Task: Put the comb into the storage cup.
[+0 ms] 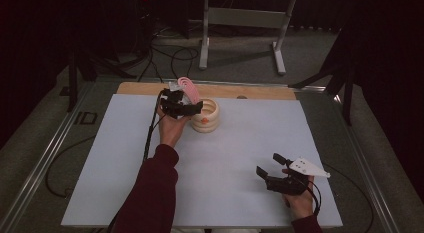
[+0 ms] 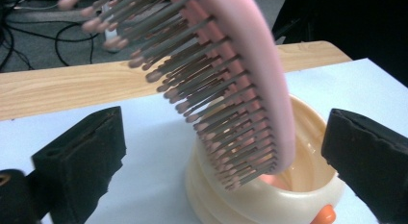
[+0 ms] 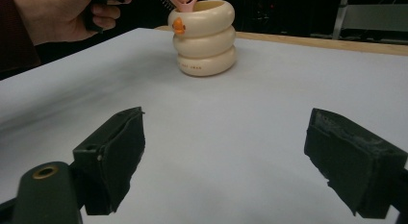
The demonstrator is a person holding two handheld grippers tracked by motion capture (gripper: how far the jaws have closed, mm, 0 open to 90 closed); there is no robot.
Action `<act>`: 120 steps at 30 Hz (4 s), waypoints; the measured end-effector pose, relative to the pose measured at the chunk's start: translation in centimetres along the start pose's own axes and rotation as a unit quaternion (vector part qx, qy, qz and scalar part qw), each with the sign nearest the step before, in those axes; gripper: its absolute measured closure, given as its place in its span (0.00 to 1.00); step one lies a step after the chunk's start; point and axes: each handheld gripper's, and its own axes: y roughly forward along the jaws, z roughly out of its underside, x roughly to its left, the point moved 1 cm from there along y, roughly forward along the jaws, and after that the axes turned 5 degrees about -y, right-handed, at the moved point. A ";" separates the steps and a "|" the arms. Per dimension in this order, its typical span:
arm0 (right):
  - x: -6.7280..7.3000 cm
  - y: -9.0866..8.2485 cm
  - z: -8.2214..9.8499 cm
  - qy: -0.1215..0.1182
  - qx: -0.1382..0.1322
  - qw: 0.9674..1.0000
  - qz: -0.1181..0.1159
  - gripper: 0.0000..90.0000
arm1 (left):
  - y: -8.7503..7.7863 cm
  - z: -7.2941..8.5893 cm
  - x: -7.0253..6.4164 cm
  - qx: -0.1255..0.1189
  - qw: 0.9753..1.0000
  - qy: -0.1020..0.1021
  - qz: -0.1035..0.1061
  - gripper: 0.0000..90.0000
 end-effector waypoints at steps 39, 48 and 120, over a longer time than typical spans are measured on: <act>0.1 0.1 0.0 -0.002 0.002 1.000 -0.001 0.16 | -4.8 -1.0 0.8 0.012 0.998 0.037 0.054 0.00; 0.1 0.2 0.1 -0.002 0.002 1.000 -0.001 0.16 | -5.9 -0.4 1.2 0.014 0.996 0.055 0.068 0.00; 0.4 0.2 0.1 -0.006 0.008 1.000 0.001 0.16 | -18.3 14.6 7.6 -0.045 0.992 0.098 0.065 0.00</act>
